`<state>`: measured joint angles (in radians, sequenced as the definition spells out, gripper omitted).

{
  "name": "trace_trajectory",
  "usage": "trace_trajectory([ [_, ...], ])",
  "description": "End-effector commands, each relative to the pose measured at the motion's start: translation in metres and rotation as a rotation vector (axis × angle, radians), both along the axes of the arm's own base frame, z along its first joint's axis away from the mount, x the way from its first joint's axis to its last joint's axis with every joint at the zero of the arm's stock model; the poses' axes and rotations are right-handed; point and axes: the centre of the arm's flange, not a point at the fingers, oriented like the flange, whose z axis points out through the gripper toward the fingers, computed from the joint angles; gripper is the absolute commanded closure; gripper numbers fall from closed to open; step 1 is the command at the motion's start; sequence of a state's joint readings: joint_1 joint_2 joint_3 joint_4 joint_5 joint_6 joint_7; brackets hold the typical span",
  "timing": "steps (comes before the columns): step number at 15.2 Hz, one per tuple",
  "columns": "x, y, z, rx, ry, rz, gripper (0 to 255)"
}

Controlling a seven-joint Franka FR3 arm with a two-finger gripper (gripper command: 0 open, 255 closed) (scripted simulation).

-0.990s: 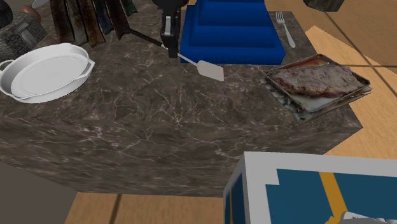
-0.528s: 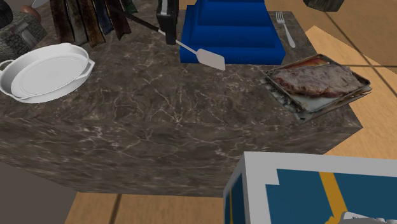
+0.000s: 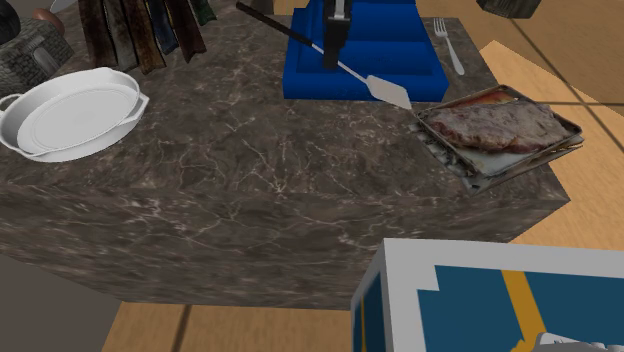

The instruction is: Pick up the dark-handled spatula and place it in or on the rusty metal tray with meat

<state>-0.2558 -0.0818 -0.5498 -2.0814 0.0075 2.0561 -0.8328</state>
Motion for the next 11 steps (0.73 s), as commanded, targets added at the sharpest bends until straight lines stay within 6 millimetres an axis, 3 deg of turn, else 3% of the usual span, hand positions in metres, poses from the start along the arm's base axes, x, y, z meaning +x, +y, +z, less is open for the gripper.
trace_trajectory([
  [1, -0.027, 0.002, 0.002, 0.0, 0.0, 0.002, 255],
  [11, -0.159, 0.004, 0.007, 0.0, 0.0, 0.002, 255],
])
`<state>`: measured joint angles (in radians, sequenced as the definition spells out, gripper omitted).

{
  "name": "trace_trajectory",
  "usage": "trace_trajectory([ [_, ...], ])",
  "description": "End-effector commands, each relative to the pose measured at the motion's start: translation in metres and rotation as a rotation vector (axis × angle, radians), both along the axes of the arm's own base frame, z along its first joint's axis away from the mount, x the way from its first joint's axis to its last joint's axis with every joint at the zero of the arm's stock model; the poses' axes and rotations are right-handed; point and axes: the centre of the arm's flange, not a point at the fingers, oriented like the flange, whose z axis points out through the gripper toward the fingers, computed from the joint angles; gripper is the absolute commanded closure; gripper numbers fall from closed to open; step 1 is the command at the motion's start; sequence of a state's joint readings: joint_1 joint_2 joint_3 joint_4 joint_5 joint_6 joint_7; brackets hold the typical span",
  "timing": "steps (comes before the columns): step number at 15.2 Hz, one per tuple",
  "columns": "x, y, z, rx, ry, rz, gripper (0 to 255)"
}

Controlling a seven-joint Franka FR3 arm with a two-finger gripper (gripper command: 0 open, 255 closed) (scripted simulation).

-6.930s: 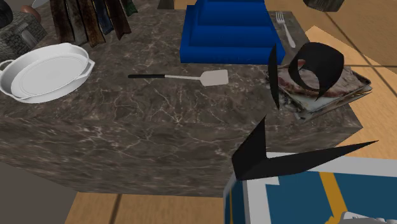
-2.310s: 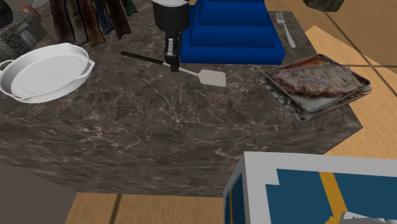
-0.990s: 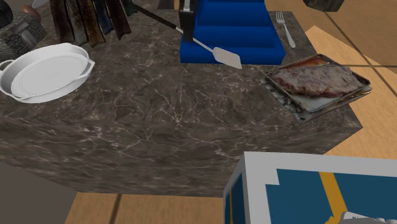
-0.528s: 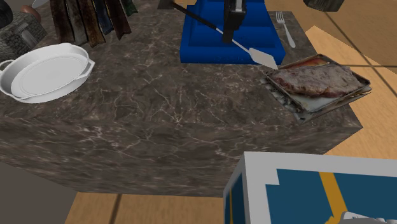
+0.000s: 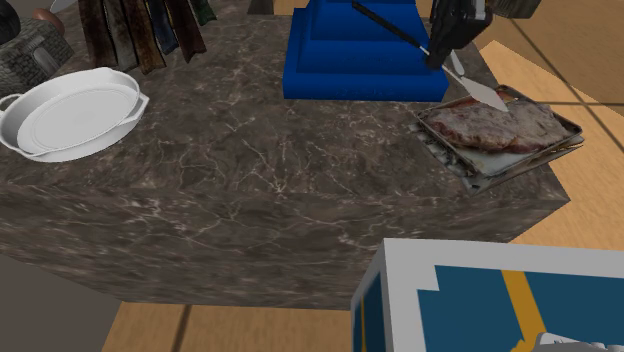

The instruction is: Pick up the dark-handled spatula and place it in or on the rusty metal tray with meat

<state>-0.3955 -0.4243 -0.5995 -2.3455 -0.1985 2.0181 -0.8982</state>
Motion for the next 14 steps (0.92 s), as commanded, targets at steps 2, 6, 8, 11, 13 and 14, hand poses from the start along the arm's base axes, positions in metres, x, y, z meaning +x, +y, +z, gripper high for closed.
trace_trajectory([
  [2, -0.038, 0.001, 0.002, 0.0, 0.0, 0.001, 255],
  [6, -0.091, 0.002, 0.004, 0.0, 0.0, 0.001, 255],
  [8, -0.118, 0.002, 0.004, 0.0, 0.0, 0.001, 255],
  [11, -0.152, 0.003, 0.006, 0.0, 0.0, 0.001, 255],
  [13, -0.152, 0.003, -0.005, 0.0, 0.0, 0.001, 255],
  [14, -0.152, 0.003, -0.01, 0.0, 0.0, 0.001, 255],
])
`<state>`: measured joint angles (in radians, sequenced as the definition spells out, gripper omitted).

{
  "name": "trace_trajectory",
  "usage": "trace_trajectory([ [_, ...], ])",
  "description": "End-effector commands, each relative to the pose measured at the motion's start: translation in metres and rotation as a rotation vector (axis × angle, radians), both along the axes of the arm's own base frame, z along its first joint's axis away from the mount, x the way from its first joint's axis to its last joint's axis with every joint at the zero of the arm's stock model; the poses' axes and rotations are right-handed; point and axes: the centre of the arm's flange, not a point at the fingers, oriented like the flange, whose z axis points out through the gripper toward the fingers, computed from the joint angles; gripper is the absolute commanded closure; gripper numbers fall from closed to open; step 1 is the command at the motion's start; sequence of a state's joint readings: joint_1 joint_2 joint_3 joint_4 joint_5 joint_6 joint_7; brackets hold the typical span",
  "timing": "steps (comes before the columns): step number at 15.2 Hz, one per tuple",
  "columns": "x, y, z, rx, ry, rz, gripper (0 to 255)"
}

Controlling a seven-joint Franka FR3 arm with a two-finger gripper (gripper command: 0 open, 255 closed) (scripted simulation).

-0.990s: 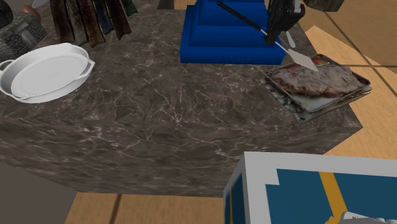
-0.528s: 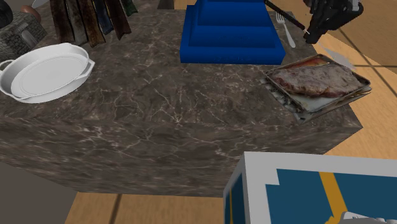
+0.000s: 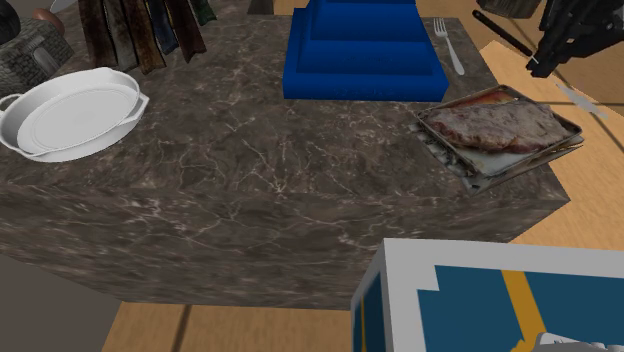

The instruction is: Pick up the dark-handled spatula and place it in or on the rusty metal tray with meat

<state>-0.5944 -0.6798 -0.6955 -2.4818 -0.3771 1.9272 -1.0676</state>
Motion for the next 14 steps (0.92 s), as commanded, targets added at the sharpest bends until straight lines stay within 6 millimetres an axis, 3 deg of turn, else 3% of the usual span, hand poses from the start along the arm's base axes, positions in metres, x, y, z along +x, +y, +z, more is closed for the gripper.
trace_trajectory([
  [1, -0.001, 0.001, -0.011, 0.0, 0.0, 0.001, 255],
  [14, -0.001, 0.001, -0.073, 0.0, 0.0, 0.001, 255],
])
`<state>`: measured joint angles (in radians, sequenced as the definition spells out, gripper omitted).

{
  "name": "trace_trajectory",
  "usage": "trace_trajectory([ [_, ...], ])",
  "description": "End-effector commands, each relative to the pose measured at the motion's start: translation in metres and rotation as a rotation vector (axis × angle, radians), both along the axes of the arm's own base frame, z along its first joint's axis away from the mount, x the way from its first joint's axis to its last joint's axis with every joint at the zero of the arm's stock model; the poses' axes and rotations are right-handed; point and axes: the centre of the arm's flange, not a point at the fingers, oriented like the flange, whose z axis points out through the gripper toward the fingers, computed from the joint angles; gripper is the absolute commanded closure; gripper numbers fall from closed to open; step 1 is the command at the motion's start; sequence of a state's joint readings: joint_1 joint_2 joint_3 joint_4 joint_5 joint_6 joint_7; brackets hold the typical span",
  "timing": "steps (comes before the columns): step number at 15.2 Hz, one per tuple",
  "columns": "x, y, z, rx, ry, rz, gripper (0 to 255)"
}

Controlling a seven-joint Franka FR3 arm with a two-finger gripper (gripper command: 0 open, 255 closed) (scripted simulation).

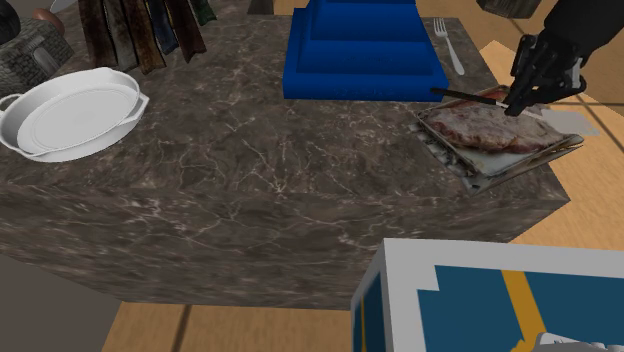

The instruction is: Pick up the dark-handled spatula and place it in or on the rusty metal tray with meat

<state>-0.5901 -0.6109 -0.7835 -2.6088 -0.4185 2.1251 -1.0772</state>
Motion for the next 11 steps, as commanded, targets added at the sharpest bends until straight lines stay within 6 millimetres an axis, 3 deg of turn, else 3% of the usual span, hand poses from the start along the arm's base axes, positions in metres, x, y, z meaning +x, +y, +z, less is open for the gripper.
trace_trajectory([
  [1, 0.0002, 0.0009, -0.0033, 0.0, 0.0, 0.0, 255],
  [6, 0.0002, 0.0008, -0.0033, 0.0, 0.0, 0.0, 255],
  [7, 0.0002, 0.0008, -0.0033, 0.0, 0.0, 0.0, 0],
  [11, 0.0002, 0.0008, -0.0033, 0.0, 0.0, 0.0, 0],
])
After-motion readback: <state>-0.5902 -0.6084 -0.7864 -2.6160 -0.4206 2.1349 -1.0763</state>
